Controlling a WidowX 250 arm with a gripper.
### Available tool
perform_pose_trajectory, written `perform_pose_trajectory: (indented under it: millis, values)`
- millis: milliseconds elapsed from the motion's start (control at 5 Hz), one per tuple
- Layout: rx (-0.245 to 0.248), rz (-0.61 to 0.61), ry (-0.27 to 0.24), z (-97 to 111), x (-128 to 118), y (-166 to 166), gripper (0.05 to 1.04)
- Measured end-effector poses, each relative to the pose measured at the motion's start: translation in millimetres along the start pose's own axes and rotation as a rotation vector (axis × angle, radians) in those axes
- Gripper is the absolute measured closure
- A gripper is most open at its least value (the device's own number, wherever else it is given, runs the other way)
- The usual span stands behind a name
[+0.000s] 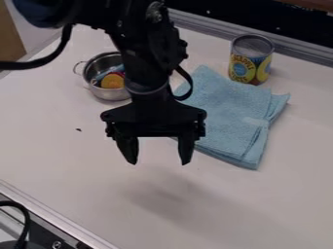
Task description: Picked up the red item and brought it to below the cloth
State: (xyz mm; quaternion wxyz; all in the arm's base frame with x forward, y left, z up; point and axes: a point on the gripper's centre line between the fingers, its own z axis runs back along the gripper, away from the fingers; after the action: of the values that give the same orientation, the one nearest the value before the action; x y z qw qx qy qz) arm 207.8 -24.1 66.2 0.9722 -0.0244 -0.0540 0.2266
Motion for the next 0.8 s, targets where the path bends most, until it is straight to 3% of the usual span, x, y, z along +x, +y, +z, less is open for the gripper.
perform_pose_trajectory:
  millis: [200,400,600,800]
  values:
    - [0.010,-0.008,0.016,-2.7,-2.7,1.8,0.084]
    - [0.017,-0.020,0.013,6.2,17.3,22.3,0.084]
    - [0.049,-0.036,0.043,10.7,37.0,40.1,0.084]
    - [0.059,-0.105,0.048,14.9,70.1,61.6,0.085]
